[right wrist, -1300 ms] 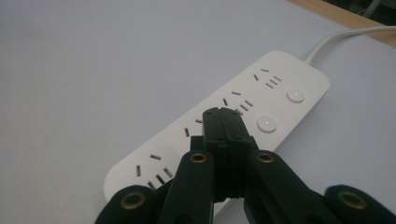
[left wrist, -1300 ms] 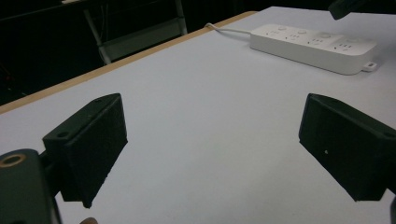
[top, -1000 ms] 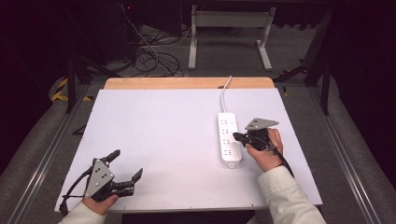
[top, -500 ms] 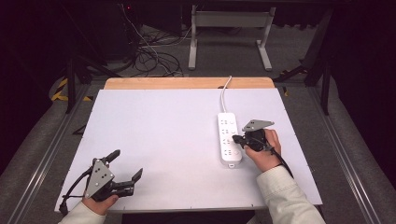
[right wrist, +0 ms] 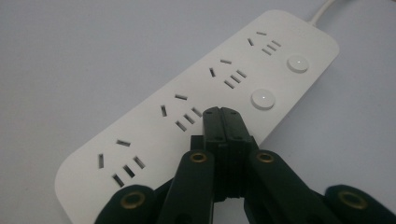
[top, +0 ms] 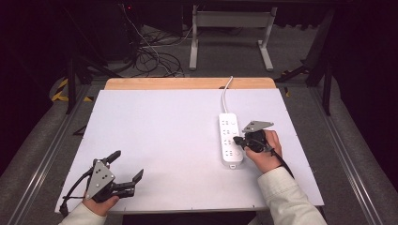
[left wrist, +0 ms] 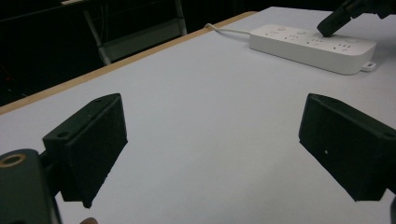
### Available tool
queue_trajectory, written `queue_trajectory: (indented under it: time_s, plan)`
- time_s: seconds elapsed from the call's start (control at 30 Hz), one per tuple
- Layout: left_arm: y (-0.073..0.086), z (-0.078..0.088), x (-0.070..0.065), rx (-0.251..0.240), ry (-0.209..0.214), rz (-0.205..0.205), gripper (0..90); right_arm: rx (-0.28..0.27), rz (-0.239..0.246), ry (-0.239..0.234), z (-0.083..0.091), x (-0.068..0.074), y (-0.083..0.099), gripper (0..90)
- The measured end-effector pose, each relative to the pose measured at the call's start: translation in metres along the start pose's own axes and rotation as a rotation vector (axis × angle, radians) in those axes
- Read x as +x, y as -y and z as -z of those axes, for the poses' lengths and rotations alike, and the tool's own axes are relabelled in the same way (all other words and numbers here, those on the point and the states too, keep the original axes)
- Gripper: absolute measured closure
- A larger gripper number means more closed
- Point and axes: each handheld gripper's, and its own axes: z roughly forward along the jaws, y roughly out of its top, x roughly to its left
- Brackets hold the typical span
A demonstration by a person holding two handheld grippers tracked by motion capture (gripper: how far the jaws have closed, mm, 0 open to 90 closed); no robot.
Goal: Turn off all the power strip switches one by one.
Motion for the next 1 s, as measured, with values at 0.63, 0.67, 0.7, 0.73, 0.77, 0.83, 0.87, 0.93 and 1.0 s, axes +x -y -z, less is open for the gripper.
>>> queue_trajectory:
  time_s: [0.63,0.67,0.7,0.73,0.77,0.83,0.87,0.93,1.0]
  plan:
    - [-0.0001,0.0002,-0.0005,-0.004,-0.004,0.000,8.5,0.030,0.006,0.022,0.0003,0.0030,-0.0027,90.0]
    - [-0.0001,0.0002,-0.0004,-0.004,-0.004,0.000,8.5,0.029,0.004,0.019,0.0002,0.0029,-0.0029,90.0]
    - [-0.0001,0.0003,-0.0004,-0.004,-0.004,0.000,8.5,0.034,0.002,0.019,0.0003,0.0026,-0.0032,90.0]
    - [0.0000,0.0004,-0.0006,-0.002,-0.002,0.004,8.4,0.036,0.000,0.018,0.0002,0.0025,-0.0036,90.0]
    - [0.0000,0.0004,-0.0007,-0.002,-0.002,0.004,8.5,0.038,-0.004,0.019,-0.0001,0.0026,-0.0042,90.0]
    - [-0.0001,0.0003,-0.0006,-0.003,-0.003,0.002,8.4,0.049,-0.002,0.020,-0.0001,0.0031,-0.0056,90.0]
    - [-0.0001,0.0004,-0.0006,-0.003,-0.003,0.002,8.5,0.050,-0.001,0.020,-0.0003,0.0031,-0.0059,90.0]
    - [-0.0001,0.0002,-0.0005,-0.005,-0.005,0.001,8.5,0.051,-0.002,0.021,-0.0002,0.0031,-0.0058,90.0]
    - [0.0000,0.0001,-0.0006,-0.004,-0.003,0.003,8.5,0.052,-0.005,0.023,-0.0002,0.0032,-0.0058,90.0]
